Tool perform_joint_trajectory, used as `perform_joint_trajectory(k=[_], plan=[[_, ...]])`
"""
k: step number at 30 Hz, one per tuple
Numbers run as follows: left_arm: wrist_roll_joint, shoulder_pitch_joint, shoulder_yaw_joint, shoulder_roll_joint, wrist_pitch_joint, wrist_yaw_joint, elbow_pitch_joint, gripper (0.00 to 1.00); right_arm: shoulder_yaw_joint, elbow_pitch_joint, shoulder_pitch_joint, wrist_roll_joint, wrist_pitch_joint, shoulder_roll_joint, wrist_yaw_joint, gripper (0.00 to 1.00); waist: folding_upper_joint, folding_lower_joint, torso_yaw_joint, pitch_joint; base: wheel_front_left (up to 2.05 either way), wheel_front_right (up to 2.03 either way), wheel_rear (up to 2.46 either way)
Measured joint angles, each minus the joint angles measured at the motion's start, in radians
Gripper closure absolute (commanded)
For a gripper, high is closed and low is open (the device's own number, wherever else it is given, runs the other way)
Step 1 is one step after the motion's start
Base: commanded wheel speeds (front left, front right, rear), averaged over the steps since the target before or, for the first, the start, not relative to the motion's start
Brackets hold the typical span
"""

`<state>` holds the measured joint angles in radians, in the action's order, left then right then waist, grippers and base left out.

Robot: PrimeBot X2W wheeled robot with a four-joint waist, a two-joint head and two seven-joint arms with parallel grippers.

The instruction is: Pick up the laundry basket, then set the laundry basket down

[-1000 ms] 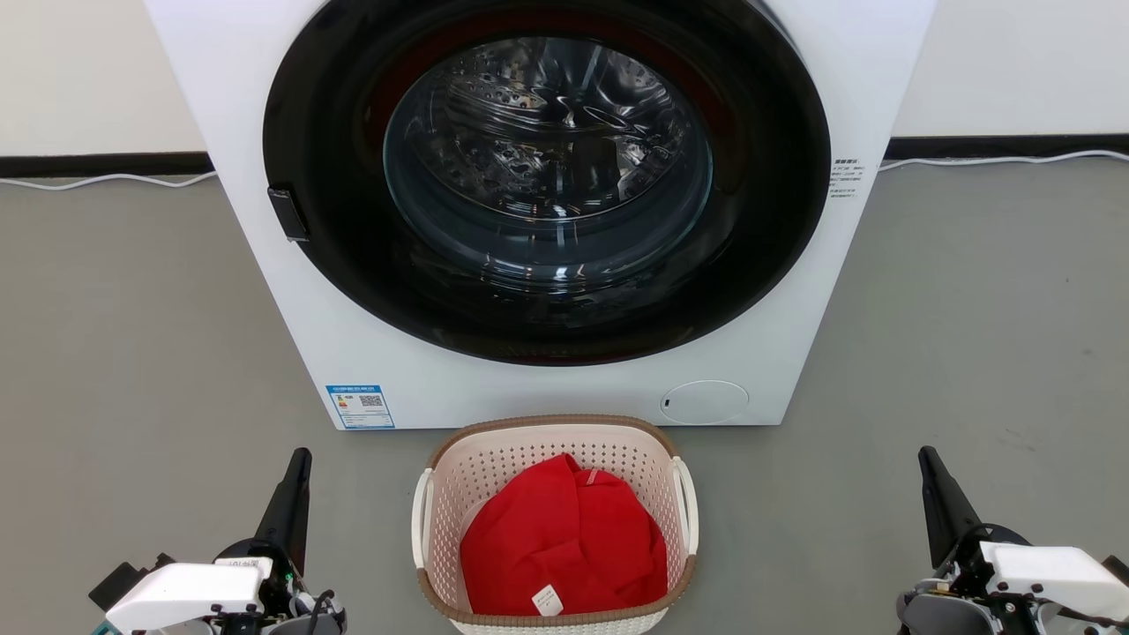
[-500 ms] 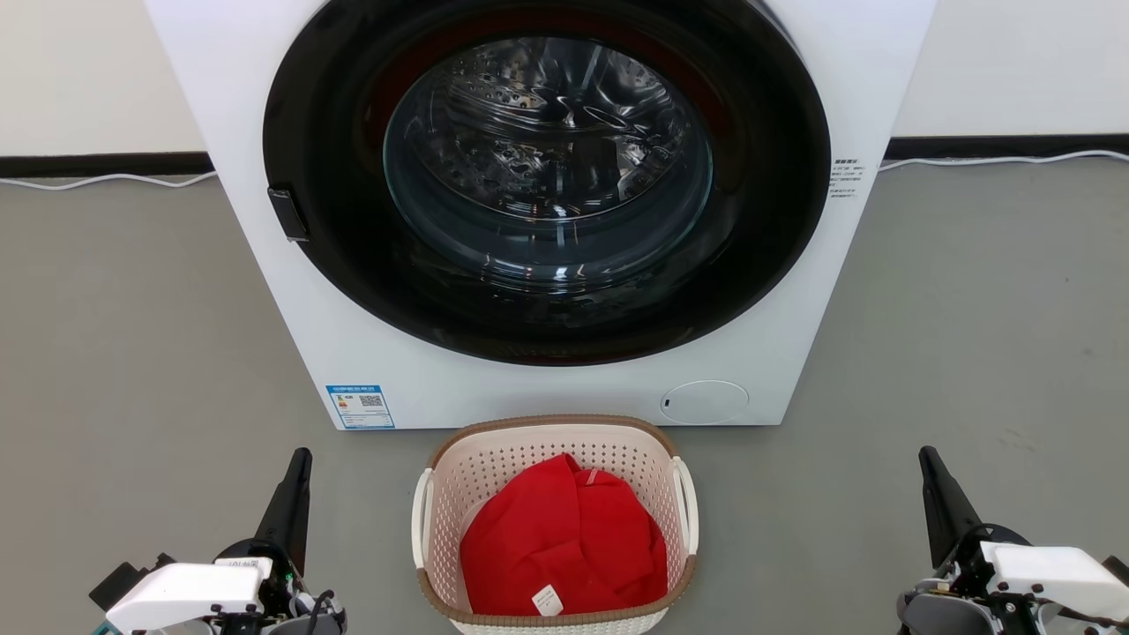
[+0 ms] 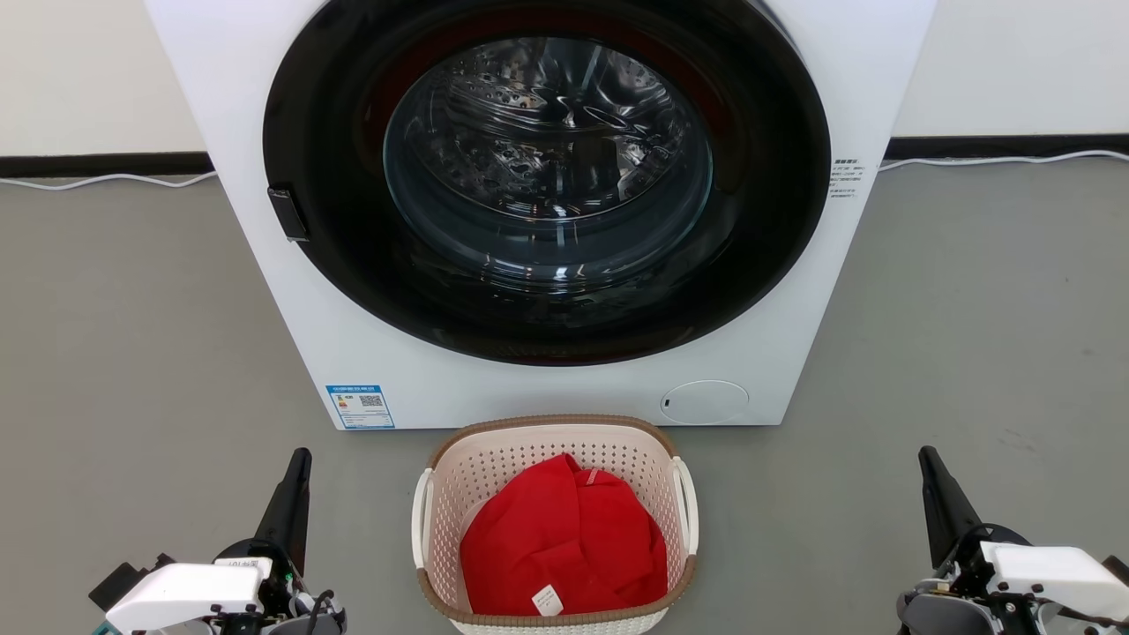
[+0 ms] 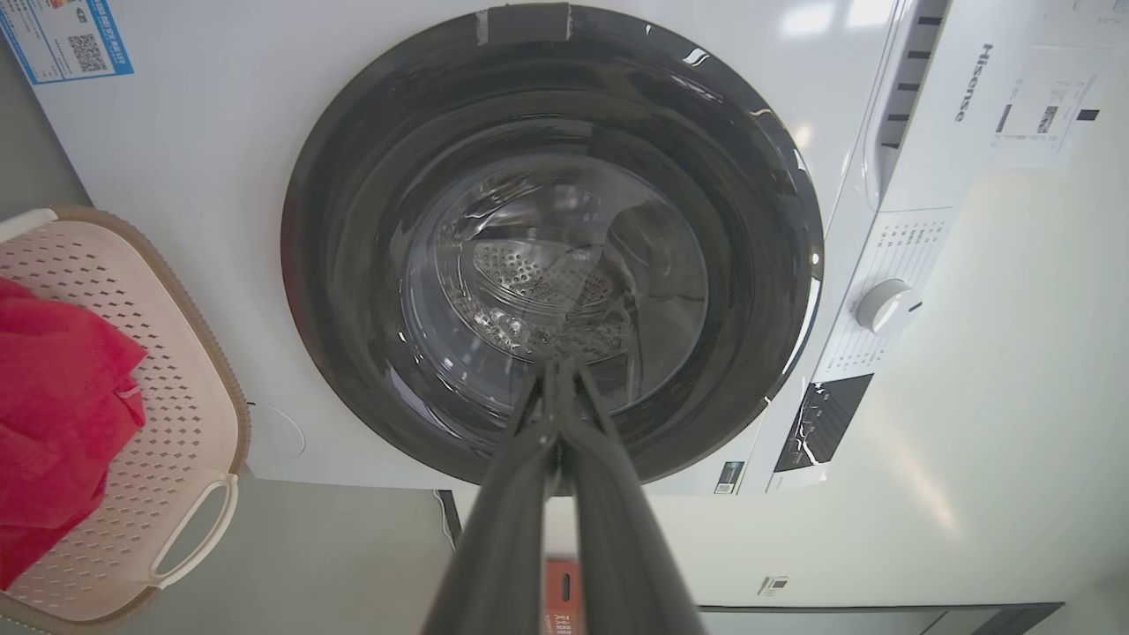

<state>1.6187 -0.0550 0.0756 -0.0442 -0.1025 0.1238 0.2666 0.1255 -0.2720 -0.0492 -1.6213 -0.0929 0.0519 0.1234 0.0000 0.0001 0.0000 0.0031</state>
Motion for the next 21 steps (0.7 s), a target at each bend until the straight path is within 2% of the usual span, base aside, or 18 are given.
perform_joint_trajectory(k=[21], plan=[[0.000,0.000,0.002,0.001,0.000,0.000,0.000,1.00,0.001,0.000,0.000,0.000,-0.008,0.000,0.000,1.00,0.0000,-0.0001,0.000,0.000,0.00,0.00,0.00]])
